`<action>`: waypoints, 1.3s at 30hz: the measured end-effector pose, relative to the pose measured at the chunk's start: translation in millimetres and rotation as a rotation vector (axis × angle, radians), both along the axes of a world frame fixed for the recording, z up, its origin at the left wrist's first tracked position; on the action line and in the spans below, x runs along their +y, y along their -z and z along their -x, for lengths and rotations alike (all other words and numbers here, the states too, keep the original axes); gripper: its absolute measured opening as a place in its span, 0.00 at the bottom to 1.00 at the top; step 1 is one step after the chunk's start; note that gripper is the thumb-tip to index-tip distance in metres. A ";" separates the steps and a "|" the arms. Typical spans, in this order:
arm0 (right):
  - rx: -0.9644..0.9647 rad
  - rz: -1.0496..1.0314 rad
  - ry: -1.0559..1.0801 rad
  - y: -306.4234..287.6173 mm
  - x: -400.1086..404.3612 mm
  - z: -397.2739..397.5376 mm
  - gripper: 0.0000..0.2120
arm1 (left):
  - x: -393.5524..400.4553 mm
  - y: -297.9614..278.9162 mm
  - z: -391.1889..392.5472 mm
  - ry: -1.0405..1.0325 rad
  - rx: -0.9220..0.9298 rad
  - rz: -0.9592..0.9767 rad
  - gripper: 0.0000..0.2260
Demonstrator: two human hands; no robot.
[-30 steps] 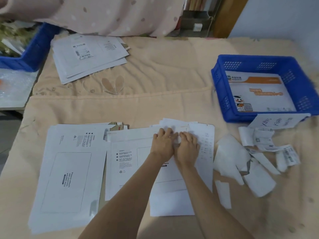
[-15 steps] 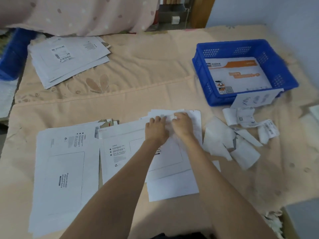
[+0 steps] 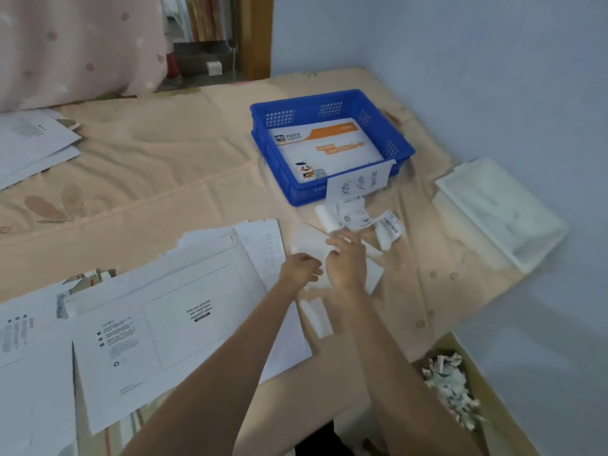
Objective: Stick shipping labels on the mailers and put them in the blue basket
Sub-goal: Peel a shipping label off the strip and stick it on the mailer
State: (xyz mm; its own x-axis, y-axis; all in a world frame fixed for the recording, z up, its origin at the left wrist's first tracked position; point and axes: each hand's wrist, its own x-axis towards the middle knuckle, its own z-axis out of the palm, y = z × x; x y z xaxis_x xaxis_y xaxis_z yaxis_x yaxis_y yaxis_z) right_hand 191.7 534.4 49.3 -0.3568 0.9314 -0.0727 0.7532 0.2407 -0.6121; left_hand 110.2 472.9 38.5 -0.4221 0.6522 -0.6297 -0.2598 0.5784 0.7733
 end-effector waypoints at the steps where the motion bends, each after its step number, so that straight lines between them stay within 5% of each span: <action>1: 0.002 -0.007 0.029 2.1 8.6 -6.5 0.18 | 6.5 -2.4 -5.3 -0.001 -0.035 0.025 0.04; 10: -0.160 0.282 0.186 10.6 82.4 -53.8 0.29 | 61.3 -19.0 -24.2 -0.035 -0.088 0.079 0.05; 19: 0.292 0.430 0.192 20.6 93.0 -66.8 0.15 | 93.1 -2.7 -46.5 -0.177 -0.158 0.045 0.09; 31: 0.381 0.474 0.057 15.2 84.3 -62.1 0.04 | 85.5 0.9 -44.3 -0.376 -0.104 -0.055 0.10; 39: 0.496 0.585 0.049 4.7 80.8 -56.9 0.06 | 76.9 -4.7 -40.7 -0.340 -0.102 -0.117 0.09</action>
